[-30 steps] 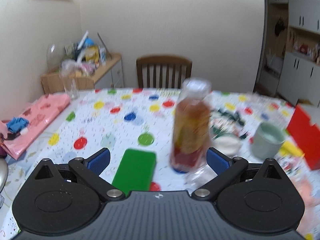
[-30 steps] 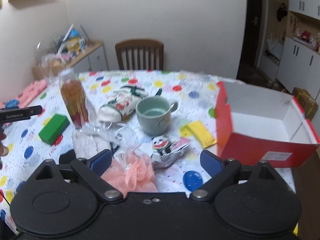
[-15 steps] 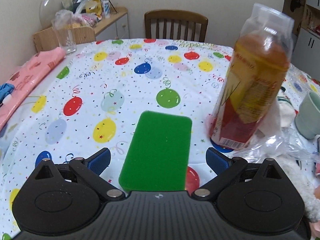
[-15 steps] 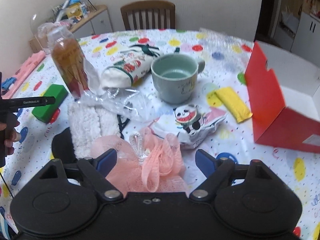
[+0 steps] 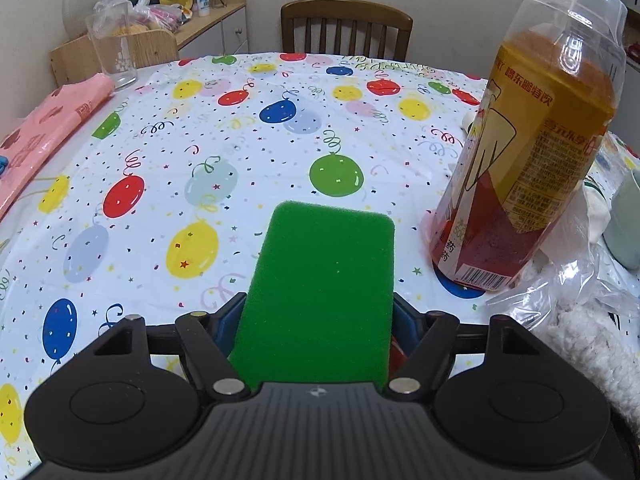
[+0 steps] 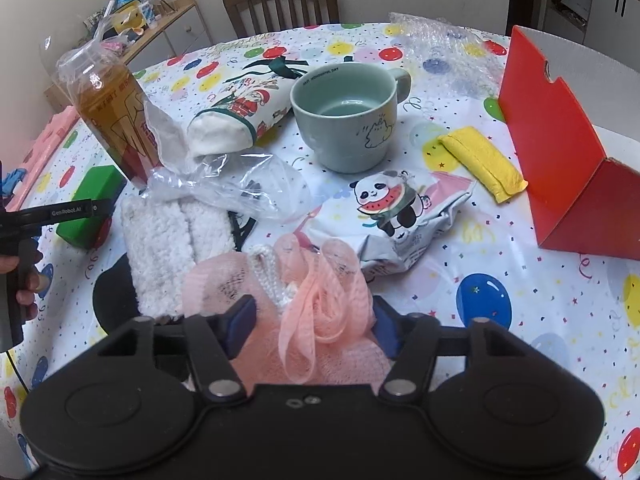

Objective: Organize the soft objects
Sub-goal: 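Grasp the green sponge with the left tool while the right tool grasps the pink bath puff, then carry the green sponge and pink puff into the red box with both tools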

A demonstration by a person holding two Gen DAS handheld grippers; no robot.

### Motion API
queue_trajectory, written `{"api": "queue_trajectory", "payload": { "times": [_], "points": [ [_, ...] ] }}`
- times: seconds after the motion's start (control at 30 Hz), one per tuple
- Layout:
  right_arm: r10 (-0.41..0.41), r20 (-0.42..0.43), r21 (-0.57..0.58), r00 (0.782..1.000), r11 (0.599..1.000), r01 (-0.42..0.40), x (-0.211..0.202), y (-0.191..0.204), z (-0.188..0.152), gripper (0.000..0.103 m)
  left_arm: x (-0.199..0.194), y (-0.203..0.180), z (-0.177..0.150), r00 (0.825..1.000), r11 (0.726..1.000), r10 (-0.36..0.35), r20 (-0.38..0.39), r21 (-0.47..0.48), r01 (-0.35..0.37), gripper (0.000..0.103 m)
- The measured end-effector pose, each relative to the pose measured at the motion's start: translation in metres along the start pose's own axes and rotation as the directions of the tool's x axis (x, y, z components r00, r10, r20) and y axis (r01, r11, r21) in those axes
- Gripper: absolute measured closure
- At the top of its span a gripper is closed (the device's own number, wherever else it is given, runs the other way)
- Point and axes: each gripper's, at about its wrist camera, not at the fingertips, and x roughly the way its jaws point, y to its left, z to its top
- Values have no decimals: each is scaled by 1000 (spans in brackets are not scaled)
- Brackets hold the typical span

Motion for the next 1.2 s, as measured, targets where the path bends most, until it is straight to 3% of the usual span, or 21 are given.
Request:
{"api": "queue_trajectory", "payload": {
  "times": [0.23,0.37,0.87,1.2],
  "points": [
    [-5,22,-7,1000,1000,5,-7,3,-2,68,-4,-2,-1,1000,1000,13,26,12,-14,33],
    [-5,43,-6,999,1000,6,-14,2,-3,74,-11,-2,-3,999,1000,16,51,19,-17,33],
    [-26,177,33,984,999,20,-80,-13,-2,77,-85,-3,-4,993,998,-52,107,-25,55,33],
    [-56,270,70,961,997,38,-136,-45,12,78,-145,-44,3,980,988,-148,130,61,141,33]
  ]
}}
